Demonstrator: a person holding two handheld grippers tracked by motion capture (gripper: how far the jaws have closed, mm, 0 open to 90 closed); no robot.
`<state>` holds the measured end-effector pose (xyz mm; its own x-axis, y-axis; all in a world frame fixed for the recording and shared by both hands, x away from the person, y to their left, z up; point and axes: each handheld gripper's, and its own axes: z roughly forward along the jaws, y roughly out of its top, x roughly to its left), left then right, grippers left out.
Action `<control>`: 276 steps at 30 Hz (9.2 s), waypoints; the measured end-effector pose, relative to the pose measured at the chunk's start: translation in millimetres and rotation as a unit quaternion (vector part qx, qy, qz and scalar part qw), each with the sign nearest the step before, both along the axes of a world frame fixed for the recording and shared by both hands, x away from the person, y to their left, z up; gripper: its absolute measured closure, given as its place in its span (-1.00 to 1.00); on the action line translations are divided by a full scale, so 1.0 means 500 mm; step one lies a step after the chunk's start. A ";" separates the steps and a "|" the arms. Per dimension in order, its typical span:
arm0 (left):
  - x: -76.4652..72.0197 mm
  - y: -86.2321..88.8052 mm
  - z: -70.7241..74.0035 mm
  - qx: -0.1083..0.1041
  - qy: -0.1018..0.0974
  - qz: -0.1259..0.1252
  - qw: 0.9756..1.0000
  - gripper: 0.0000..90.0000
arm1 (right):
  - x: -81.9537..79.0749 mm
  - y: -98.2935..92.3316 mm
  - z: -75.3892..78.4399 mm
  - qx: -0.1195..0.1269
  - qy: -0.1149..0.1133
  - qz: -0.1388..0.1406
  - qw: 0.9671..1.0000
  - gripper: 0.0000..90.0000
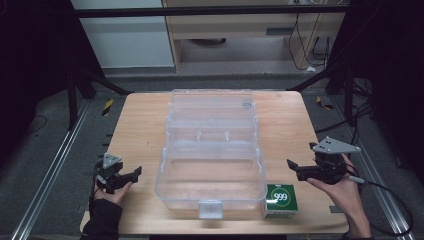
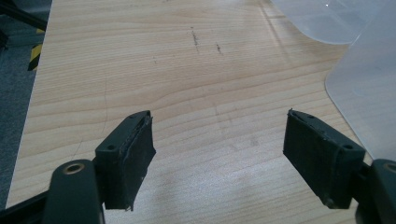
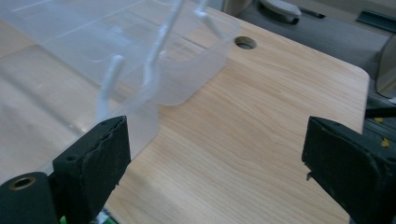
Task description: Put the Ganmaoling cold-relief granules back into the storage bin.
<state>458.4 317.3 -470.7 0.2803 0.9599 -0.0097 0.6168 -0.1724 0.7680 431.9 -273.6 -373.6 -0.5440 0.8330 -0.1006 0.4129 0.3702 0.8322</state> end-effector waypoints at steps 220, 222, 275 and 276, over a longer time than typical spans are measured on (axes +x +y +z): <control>0.005 0.001 -0.005 0.016 0.015 -0.012 1.000 -0.46 | 0.021 0.243 0.143 -0.234 0.109 0.333 0.907 -0.64; 0.005 0.001 -0.005 0.016 0.015 -0.012 1.000 -0.46 | 0.023 0.246 0.142 -0.234 0.110 0.334 0.906 -0.64; 0.004 0.007 -0.003 0.014 0.013 -0.010 1.000 -0.46 | 0.034 0.302 0.035 -0.276 0.132 0.364 0.880 -0.65; 0.004 0.007 -0.003 0.014 0.013 -0.010 1.000 -0.46 | 0.033 0.303 0.034 -0.276 0.132 0.365 0.879 -0.65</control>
